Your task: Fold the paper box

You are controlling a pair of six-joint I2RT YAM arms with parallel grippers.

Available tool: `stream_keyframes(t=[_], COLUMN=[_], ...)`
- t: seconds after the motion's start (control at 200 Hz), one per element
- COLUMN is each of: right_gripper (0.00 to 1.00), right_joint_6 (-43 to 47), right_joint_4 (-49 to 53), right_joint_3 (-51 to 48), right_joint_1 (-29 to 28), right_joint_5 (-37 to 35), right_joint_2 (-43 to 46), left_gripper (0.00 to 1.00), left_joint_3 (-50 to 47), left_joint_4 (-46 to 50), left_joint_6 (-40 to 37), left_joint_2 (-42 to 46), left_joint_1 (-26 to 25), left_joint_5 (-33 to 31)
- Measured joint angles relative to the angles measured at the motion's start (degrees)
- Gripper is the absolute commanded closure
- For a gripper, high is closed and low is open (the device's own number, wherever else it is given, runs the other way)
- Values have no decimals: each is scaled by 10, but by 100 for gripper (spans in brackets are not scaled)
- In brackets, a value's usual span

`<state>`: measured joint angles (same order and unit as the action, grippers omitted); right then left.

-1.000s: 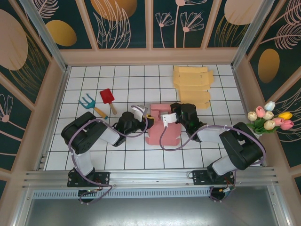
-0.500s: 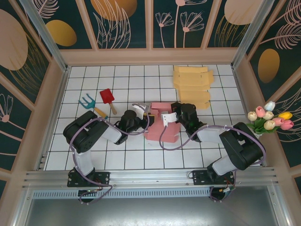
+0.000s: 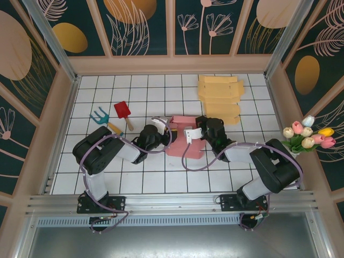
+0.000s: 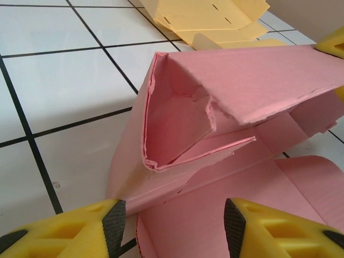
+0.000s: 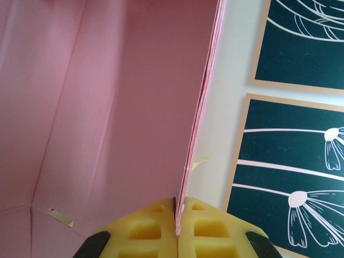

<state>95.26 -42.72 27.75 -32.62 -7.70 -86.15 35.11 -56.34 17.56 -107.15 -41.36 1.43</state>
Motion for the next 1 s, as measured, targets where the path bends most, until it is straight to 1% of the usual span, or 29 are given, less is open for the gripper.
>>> stream_keyframes(t=[0.085, 0.175, 0.36, 0.44, 0.54, 0.626, 0.761, 0.881, 1.001], right_gripper=[100, 100, 100, 100, 100, 100, 100, 100, 100], right_joint_6=[3, 4, 4, 4, 4, 4, 4, 5, 5], right_joint_4=[-7, -8, -8, -8, -8, -8, -8, -8, -9], right_joint_3=[0, 0, 0, 0, 0, 0, 0, 0, 0], right_joint_1=[0, -4, -5, -5, -5, -5, -6, -8, -9], right_joint_5=[2, 12, 23, 27, 29, 29, 30, 31, 30], right_joint_2=[-4, -6, -7, -7, -7, -7, -7, -7, -7], left_gripper=[42, 38, 39, 40, 38, 38, 37, 39, 42], left_joint_3=[-12, -41, -102, -116, -131, -137, -137, -117, -93], left_joint_4=[-9, -18, -31, -32, -32, -28, -30, -23, -21], left_joint_6=[-6, -17, -35, -41, -48, -56, -65, -71, -74], left_joint_2=[3, 29, 128, 163, 186, 185, 152, 109, 88], left_joint_1=[1, 2, 2, 2, 2, 10, 35, 40, 40], left_joint_5=[10, 22, 23, 11, -10, -25, -23, -10, 8])
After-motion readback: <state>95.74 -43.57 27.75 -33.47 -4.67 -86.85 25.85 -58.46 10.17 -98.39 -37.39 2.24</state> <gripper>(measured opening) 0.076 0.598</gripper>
